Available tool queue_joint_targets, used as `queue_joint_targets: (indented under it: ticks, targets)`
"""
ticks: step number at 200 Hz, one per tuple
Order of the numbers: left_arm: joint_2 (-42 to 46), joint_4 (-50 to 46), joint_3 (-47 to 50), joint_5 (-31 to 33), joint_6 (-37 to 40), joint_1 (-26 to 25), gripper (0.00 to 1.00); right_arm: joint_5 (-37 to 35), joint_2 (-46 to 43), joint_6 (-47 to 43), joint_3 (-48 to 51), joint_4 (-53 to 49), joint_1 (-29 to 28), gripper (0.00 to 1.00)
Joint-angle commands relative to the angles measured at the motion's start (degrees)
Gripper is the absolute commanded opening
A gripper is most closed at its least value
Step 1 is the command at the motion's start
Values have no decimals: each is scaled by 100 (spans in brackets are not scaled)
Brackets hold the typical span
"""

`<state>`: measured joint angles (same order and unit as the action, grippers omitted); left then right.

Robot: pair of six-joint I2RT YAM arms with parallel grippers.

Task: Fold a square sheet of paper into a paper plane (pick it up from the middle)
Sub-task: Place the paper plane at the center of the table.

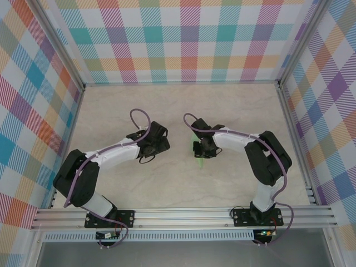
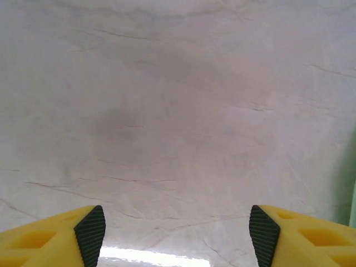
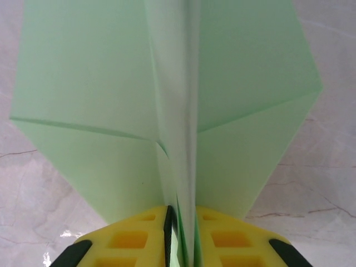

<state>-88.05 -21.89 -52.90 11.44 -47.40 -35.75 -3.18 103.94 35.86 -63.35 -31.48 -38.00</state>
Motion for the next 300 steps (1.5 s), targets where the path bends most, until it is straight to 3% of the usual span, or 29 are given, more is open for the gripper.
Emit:
queue_joint_targets:
  ticks: [1,48,128,229,300]
  targets:
    - [246,-294,73,385,-112,102,76,-147,130,138,-194,-213,-41,19]
    - [252,-303,104,342,-112,131,85,-208,239,220,-261,-243,-48,19]
    - [305,-610,63,488,-109,263,100,-467,308,43,-701,-494,-59,8]
    - [735,-851,384,544,-125,436,100,-668,1912,-664,-3139,-888,40,11]
    - [815,-751,478,498,-224,471,100,-502,2506,-662,-3459,-1040,117,14]
